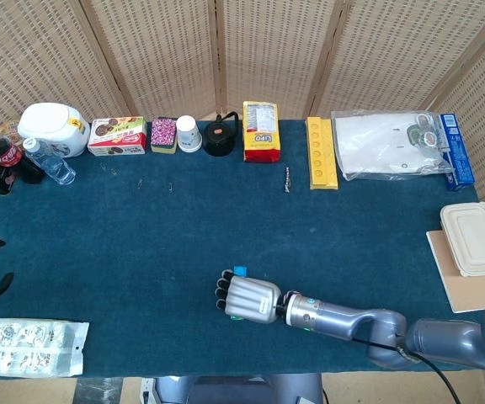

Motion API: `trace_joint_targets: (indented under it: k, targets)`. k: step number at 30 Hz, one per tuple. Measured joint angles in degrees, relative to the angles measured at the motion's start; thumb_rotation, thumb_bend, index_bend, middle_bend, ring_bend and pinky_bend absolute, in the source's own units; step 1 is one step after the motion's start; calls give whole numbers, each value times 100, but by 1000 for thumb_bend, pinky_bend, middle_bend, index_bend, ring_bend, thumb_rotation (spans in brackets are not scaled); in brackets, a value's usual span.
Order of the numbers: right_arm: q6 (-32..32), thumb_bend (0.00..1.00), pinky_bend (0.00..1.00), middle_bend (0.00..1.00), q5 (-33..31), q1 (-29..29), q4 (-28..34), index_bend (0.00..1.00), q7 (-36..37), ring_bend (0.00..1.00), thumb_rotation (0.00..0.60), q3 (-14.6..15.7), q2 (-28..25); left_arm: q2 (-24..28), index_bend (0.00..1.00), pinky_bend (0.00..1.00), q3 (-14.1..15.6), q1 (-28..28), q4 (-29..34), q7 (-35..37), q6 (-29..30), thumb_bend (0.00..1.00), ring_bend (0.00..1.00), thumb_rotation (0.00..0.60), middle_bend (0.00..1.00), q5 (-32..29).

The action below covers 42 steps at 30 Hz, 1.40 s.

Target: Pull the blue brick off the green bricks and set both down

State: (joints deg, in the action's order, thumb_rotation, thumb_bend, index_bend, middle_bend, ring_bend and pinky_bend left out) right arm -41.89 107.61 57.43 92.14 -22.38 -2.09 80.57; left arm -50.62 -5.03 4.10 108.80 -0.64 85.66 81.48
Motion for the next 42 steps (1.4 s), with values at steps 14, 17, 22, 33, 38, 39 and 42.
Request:
trace_joint_targets:
  k: [14,17,22,33,38,39,42]
  targets:
    - [240,41,476,461,-205,182,-275,537,-250,496,600,15,389,-10,378,363,23,-42,-161,201,-2,306,344,561,428,-60]
    - [250,58,560,537,-238,185,-344,613,-284,575,600,50,496,-12,378,363,30,-47,-188,228,-8,305,344,558,428,-62]
    - [171,101,708,671,-304,167,-450,737,-309,710,600,58,652,-5,378,362,41,-65,-218,272,2,305,344,563,428,-58]
    - [-617,105,756,720,-536,-98,-318,773,259,755,600,-53,516,18,379,363,76,-14,-176,293,-74,305,345,566,428,92]
    - [-970,105,759,720,-908,-330,-33,777,938,758,600,-188,288,55,379,365,107,74,-26,242,-176,305,344,561,428,281]
    - [-1083,105,760,719,-1030,-404,61,778,1189,760,600,-238,200,66,379,367,114,103,19,229,-224,305,344,560,428,312]
    - [-1367,104,764,720,-1332,-597,306,779,1855,763,600,-365,-39,114,379,370,123,232,192,184,-426,305,344,559,428,360]
